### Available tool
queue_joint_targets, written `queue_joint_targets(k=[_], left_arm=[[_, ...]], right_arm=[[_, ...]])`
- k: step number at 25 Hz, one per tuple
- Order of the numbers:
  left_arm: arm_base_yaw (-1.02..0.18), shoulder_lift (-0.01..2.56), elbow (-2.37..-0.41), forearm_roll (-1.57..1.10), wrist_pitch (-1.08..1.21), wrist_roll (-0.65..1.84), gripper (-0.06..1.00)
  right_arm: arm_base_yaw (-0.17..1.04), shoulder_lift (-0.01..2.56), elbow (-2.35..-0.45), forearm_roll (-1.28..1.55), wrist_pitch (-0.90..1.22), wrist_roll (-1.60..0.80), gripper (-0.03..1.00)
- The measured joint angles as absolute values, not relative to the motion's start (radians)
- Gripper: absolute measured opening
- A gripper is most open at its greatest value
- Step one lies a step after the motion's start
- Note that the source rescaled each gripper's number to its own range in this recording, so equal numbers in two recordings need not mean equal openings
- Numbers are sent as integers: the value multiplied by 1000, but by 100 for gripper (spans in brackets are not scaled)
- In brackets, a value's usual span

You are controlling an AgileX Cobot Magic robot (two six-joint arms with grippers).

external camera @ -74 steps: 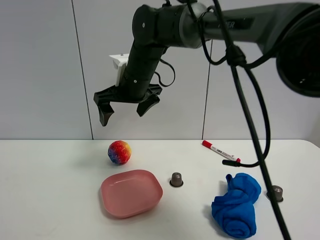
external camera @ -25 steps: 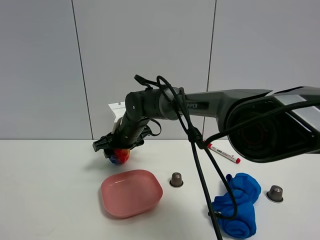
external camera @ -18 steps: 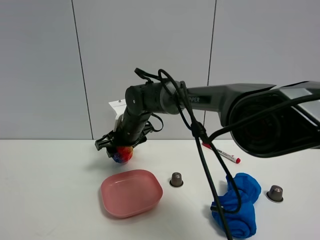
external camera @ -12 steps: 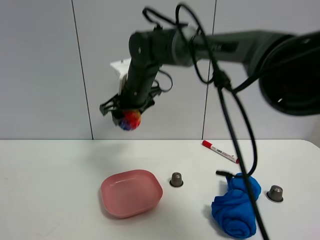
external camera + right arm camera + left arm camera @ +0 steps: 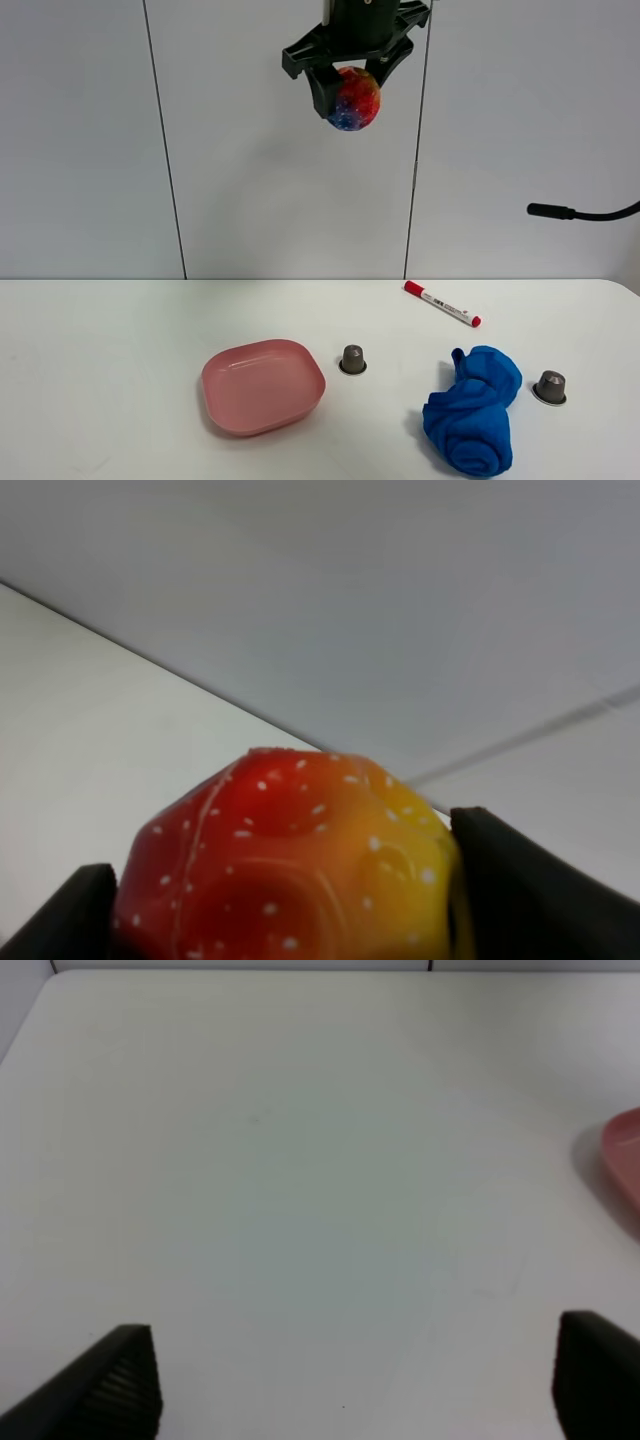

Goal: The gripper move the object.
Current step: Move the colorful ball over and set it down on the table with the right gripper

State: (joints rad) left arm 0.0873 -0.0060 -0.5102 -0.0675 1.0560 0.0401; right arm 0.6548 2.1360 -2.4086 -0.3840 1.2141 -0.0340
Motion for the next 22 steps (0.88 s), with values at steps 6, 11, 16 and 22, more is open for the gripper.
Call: queue_joint_targets(k=[6, 11, 16, 22], left_arm=[[87, -6, -510, -68, 1056, 40, 100], [87, -6, -510, -68, 1056, 40, 100], [87, -6, -510, -68, 1056, 40, 100], [87, -6, -510, -68, 1056, 40, 100]], right_arm=[[624, 2091, -2405, -459, 1221, 9, 0], [590, 2010, -2405, -424, 1222, -10, 0], [583, 1882, -2327, -376, 1223, -52, 0], [548, 1653, -2081, -384, 1222, -11, 0]])
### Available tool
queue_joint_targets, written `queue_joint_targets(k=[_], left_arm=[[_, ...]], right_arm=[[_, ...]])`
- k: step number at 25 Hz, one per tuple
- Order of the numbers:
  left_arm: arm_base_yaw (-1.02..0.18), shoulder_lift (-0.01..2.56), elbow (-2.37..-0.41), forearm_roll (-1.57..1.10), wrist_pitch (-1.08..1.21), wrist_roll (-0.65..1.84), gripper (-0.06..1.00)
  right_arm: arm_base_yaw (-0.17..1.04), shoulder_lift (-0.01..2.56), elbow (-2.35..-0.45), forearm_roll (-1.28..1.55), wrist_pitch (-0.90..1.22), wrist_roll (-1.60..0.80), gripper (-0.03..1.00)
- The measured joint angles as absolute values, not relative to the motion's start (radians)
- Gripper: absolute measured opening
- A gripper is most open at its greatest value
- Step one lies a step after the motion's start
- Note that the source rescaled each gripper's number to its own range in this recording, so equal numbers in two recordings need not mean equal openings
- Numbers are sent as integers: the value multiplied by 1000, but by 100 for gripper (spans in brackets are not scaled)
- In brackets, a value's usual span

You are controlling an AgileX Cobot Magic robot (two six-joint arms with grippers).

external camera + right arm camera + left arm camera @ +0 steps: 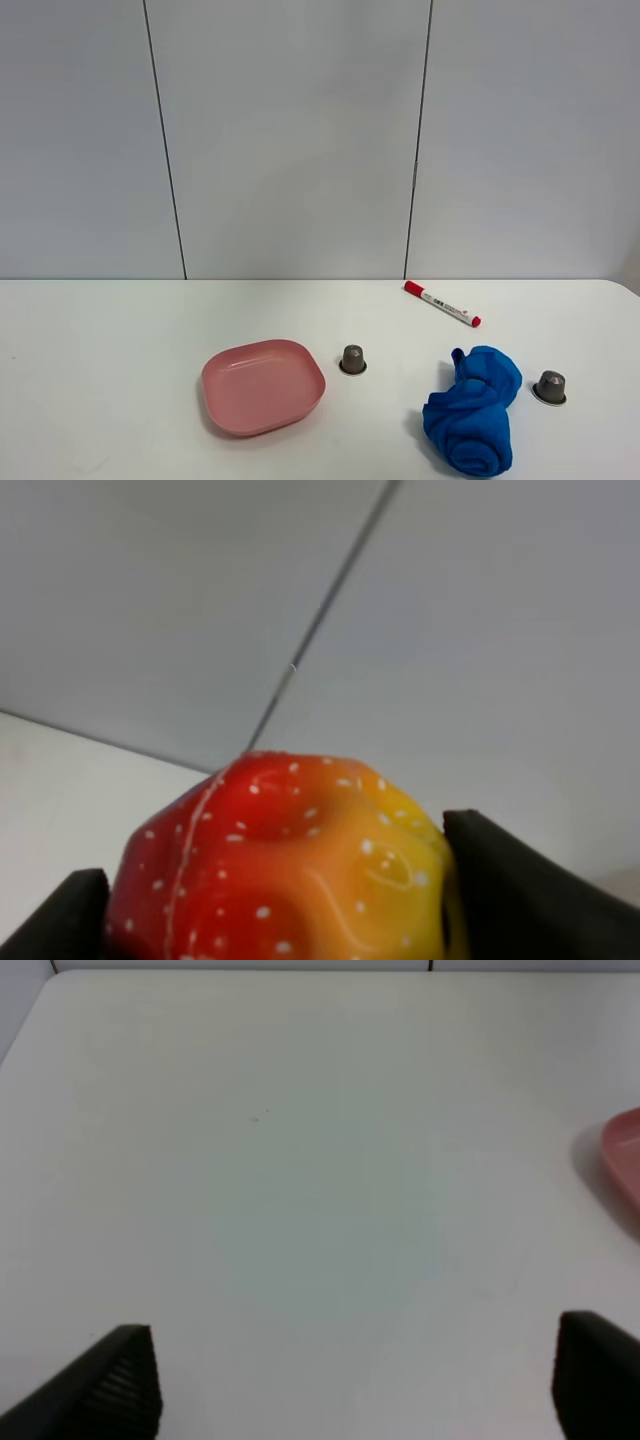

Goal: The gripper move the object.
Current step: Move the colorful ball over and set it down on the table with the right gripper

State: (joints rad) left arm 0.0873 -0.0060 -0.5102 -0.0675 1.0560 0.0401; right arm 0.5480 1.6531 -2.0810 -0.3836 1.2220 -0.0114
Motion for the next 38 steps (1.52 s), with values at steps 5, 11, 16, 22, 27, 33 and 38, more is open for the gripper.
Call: queue_joint_targets(k=[5, 11, 16, 22, 27, 33, 38], left_arm=[[87, -6, -510, -68, 1056, 40, 100], [87, -6, -510, -68, 1056, 40, 100], [87, -6, -510, -68, 1056, 40, 100], [87, -6, -510, -68, 1056, 40, 100], [87, -6, -510, -68, 1056, 40, 100], [87, -6, -510, -68, 1056, 40, 100], [87, -6, -510, -68, 1056, 40, 100]], right_arm=[[460, 1572, -1793, -391, 1212, 80, 0], [362, 1563, -1490, -367, 947, 202, 0], [305, 1563, -1312, -309, 650, 279, 0], [258, 1642, -1258, -291, 514, 381, 0], [203, 1790, -1257, -291, 402, 443, 0], [126, 1923, -1257, -329, 247, 531, 0], [82, 1976, -1257, -362, 108, 538, 0]])
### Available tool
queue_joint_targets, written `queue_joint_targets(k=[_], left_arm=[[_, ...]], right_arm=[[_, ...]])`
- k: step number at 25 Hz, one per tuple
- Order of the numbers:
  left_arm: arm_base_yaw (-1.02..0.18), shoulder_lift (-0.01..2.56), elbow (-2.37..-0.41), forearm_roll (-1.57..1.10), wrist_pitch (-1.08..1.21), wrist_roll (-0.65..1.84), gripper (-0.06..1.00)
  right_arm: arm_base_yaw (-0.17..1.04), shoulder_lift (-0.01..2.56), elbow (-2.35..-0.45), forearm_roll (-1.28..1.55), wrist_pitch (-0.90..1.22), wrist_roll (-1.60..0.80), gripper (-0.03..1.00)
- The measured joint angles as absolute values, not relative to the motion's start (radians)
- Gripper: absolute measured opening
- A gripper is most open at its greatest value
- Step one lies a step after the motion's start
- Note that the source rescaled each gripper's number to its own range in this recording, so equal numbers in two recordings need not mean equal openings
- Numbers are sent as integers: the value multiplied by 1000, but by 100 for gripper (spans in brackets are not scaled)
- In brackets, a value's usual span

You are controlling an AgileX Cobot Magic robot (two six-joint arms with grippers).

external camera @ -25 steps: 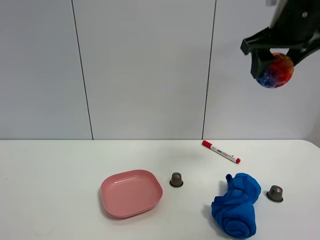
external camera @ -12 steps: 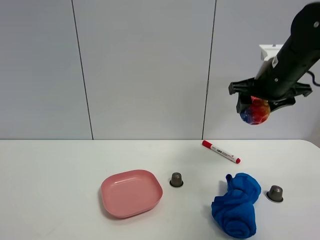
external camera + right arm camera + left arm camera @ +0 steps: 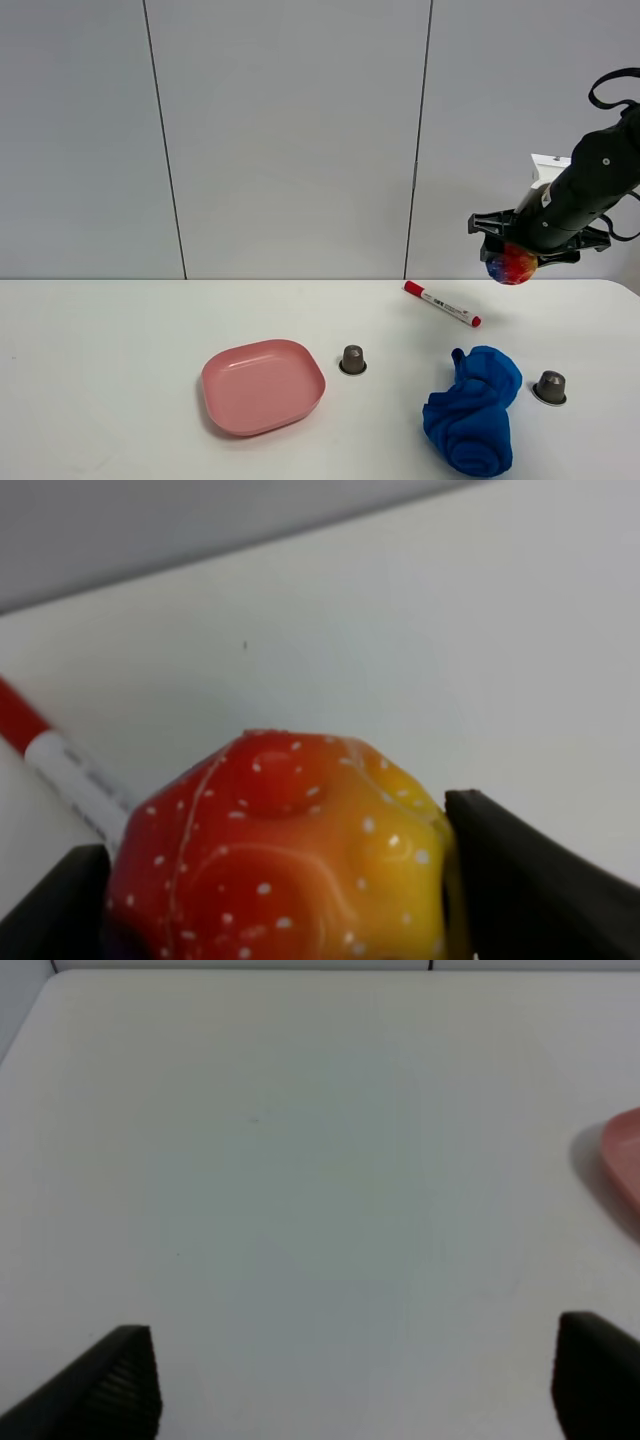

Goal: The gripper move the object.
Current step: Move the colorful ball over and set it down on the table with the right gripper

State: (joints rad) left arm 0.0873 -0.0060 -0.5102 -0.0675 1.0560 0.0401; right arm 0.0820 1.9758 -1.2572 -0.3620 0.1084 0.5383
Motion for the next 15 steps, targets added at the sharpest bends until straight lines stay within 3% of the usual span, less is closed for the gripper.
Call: queue_joint_targets(k=[5, 15], left_arm=[[87, -6, -510, -68, 1056, 40, 100], [87, -6, -510, -68, 1056, 40, 100]], right_arm=[[51, 2066, -1275, -366, -32, 523, 0], [49, 2207, -1440, -368, -19, 485, 0]])
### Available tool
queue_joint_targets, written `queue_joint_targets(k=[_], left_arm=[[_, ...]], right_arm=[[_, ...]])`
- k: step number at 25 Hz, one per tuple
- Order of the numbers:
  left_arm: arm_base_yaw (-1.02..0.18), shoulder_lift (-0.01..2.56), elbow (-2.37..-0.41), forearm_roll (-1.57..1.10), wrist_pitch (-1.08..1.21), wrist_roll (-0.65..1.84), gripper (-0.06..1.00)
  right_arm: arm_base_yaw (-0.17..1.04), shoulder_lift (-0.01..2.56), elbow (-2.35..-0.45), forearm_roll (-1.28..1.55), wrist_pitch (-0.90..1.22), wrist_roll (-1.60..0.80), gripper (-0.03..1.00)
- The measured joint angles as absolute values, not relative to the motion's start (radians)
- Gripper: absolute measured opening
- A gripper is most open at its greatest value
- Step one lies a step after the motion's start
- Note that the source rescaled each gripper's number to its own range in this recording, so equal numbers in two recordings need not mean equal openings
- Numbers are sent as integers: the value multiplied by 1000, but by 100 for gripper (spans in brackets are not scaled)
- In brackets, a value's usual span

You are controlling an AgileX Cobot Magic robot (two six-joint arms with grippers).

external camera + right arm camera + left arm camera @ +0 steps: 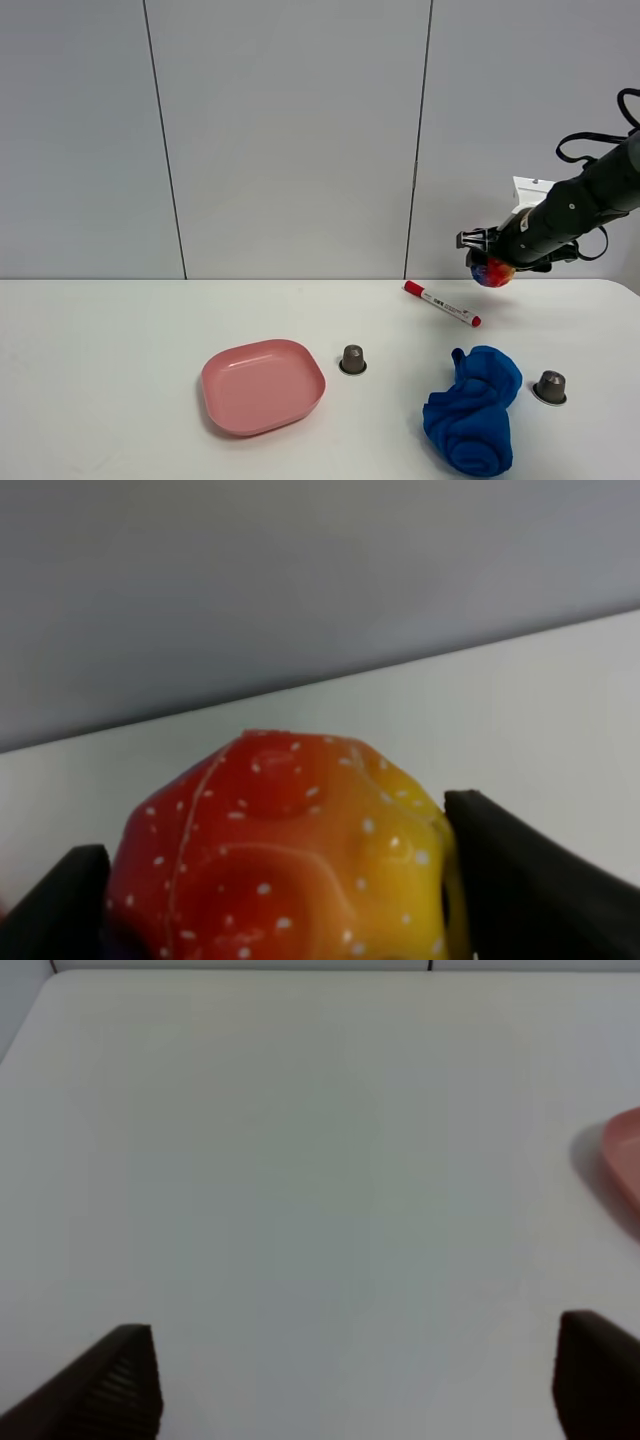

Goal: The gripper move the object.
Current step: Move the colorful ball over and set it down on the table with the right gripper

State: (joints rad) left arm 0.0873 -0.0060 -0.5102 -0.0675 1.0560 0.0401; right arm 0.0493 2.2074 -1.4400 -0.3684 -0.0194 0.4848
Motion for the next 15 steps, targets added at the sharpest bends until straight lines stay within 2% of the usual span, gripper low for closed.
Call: queue_joint_targets(k=[15], left_arm=[[87, -6, -510, -68, 1056, 40, 100]], right_arm=[[49, 2268, -1447, -369, -20, 478, 0]])
